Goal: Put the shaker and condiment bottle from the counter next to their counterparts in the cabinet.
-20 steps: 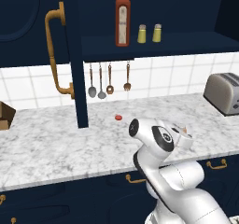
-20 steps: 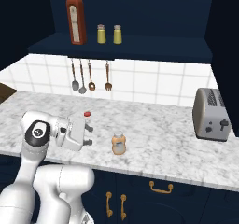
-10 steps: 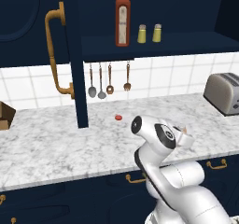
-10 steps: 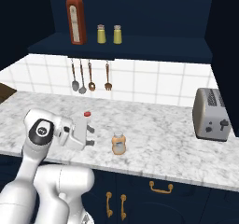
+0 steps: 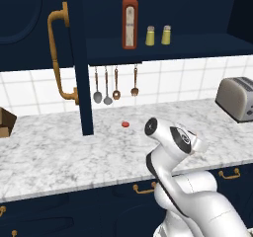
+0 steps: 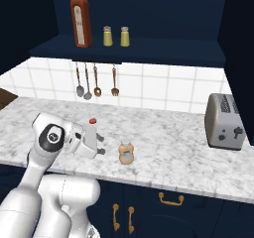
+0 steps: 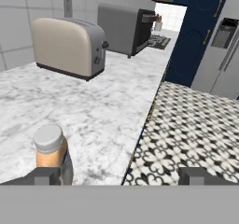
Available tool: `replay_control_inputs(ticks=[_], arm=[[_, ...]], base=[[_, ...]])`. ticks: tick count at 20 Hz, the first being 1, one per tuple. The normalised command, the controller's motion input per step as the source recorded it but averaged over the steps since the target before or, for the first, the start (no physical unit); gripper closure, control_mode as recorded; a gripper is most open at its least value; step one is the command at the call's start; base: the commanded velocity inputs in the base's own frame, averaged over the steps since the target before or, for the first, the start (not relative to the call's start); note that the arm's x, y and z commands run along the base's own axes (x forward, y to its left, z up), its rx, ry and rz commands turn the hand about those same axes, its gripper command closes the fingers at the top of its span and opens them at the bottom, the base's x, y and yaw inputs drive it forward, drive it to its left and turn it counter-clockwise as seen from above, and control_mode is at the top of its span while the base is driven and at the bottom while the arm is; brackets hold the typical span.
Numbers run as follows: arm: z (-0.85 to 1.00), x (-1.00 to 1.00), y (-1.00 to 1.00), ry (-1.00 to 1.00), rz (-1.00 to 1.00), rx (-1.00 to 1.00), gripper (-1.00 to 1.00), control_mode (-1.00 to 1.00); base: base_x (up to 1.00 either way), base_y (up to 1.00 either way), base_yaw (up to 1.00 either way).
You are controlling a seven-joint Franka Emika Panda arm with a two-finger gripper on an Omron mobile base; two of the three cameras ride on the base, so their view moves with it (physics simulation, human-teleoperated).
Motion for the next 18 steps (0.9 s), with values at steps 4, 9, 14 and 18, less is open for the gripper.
replay_control_inputs(ticks=[4,9,14,18], arm=[[-0.61,0.13,-0.11,-0.03,0.1,0.0,-1.0,-1.0],[-0.66,0.06,-0.23,-0.06,0.11,0.0,-1.0,-1.0],[-0.74,0.04,-0.26,-0.06,0.1,0.0,-1.0,-1.0],[-0.79,0.12,-0.2,-0.04,0.09,0.0,-1.0,-1.0]], base=[[0.0,0.0,0.0],[0.0,0.0,0.0],[0.0,0.0,0.0],[0.0,0.0,0.0]])
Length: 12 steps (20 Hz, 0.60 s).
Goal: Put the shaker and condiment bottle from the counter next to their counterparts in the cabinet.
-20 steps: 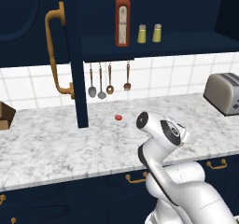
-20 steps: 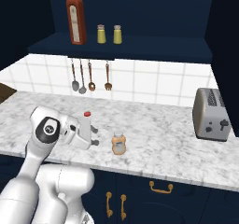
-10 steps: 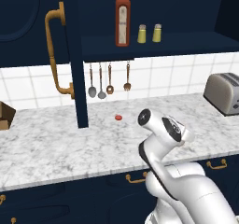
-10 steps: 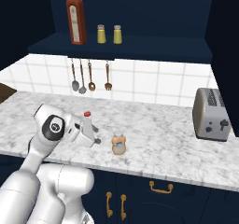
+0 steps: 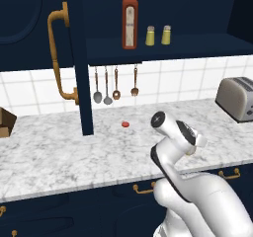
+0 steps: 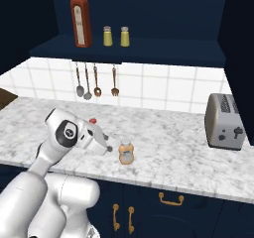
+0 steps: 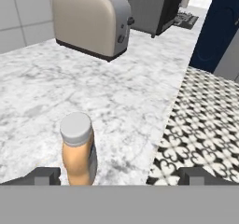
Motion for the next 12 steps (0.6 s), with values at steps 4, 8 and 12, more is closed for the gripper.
replay_control_inputs(ticks=[4,8,12], arm=[[-0.82,0.13,-0.11,-0.02,0.09,-0.03,-1.0,-1.0],[-0.75,0.08,-0.08,-0.01,0.07,-0.02,-1.0,-1.0],[-0.65,0.01,-0.15,-0.02,0.06,-0.01,-1.0,-1.0]], base=[[0.0,0.0,0.0],[0.0,0.0,0.0],[0.0,0.0,0.0]])
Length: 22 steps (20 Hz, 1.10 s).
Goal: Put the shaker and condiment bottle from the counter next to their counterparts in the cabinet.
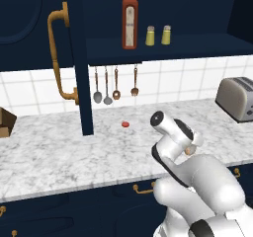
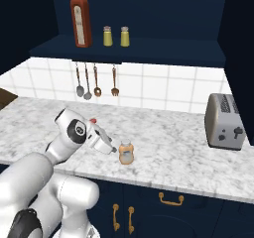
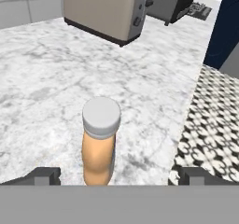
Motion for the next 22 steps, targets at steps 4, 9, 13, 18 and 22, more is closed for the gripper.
replay_control_inputs(ticks=[4,9,13,18,22], arm=[[-0.51,0.0,-0.21,-0.04,0.02,0.0,-1.0,-1.0],[-0.46,0.0,-0.08,-0.05,0.01,0.0,-1.0,-1.0],[-0.42,0.0,-0.02,-0.03,0.0,-0.01,-1.0,-1.0],[-0.23,0.0,0.0,0.0,0.0,0.0,-1.0,-1.0],[-0.22,0.0,0.0,0.0,0.0,0.0,-1.0,-1.0]], base=[[0.0,0.0,0.0],[0.0,0.0,0.0],[0.0,0.0,0.0],[0.0,0.0,0.0],[0.0,0.0,0.0]])
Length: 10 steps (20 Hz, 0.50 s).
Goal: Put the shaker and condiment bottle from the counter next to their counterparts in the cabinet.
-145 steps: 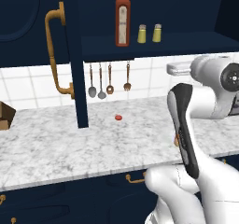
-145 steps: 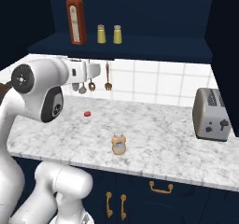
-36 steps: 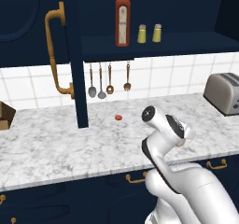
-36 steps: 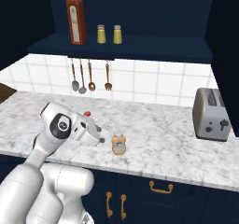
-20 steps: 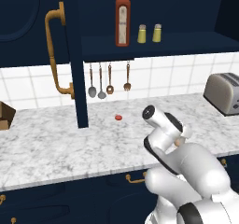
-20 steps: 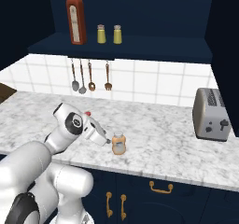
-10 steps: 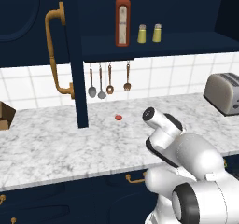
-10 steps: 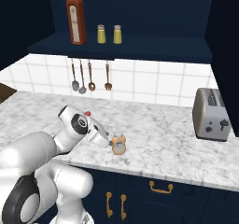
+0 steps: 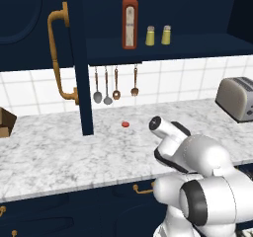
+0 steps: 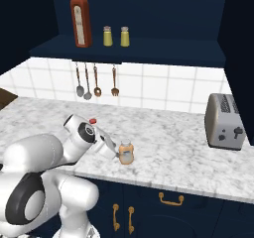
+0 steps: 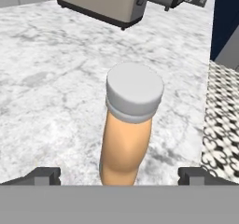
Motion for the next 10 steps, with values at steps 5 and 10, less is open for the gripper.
replay_control_inputs(ticks=[5,10], arm=[[-0.12,0.0,-0.02,0.0,0.0,0.0,-1.0,-1.0],[-0.02,0.0,-0.23,0.0,0.0,0.02,-1.0,-1.0]], base=[[0.0,0.0,0.0],[0.0,0.0,0.0]])
